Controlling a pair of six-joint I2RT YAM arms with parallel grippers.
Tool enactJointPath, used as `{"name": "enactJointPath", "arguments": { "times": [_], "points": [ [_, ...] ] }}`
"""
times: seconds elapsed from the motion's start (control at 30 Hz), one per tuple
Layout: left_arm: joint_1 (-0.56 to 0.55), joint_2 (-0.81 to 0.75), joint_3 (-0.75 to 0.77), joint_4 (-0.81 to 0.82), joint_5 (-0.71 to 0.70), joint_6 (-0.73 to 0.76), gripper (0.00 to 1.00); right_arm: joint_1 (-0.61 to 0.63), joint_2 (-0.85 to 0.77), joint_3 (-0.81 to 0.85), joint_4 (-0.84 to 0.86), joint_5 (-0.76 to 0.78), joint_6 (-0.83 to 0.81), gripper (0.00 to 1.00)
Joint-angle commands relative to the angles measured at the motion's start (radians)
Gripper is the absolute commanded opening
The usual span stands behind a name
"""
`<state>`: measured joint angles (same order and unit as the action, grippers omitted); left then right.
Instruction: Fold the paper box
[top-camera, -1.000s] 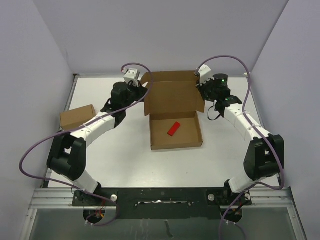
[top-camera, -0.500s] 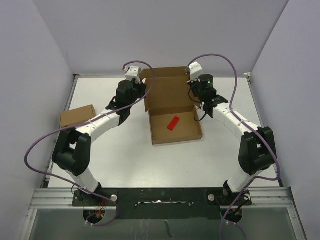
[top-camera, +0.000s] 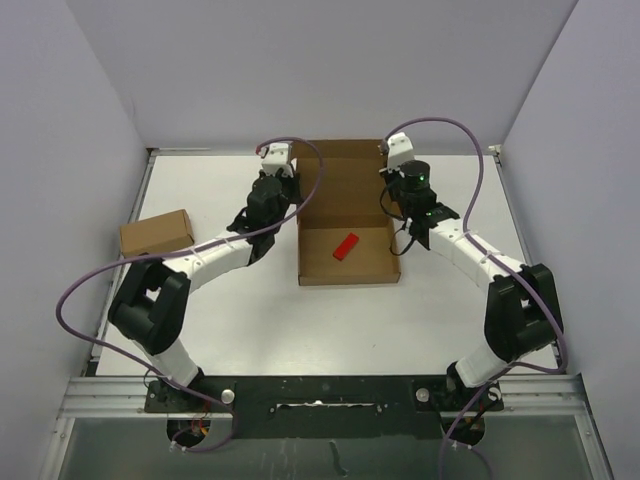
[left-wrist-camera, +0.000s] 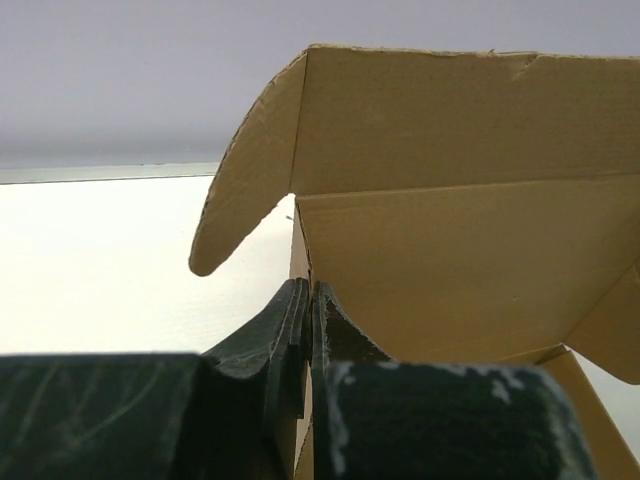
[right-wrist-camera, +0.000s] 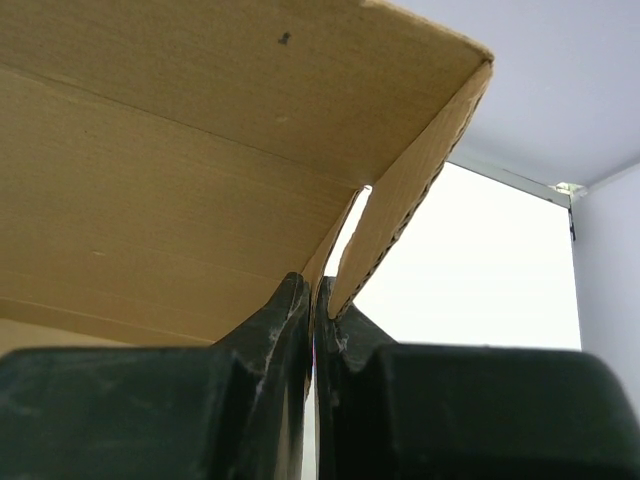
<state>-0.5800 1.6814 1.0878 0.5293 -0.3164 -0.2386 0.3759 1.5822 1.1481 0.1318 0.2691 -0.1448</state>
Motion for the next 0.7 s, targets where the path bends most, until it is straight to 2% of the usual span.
{"name": "enactJointPath", "arguments": {
  "times": [0.0, 0.67],
  "points": [
    [-0.086, -0.033, -0.009, 0.058, 0.02, -0.017, 0.0, 0.058, -0.058, -0.033, 0.113, -0.093, 0.045, 0.0],
    [-0.198, -0.123, -0.196, 0.119, -0.094, -0.044, 0.0, 0.069, -0.196, -0.198, 0.117, -0.124, 0.125, 0.04]
  ]
}}
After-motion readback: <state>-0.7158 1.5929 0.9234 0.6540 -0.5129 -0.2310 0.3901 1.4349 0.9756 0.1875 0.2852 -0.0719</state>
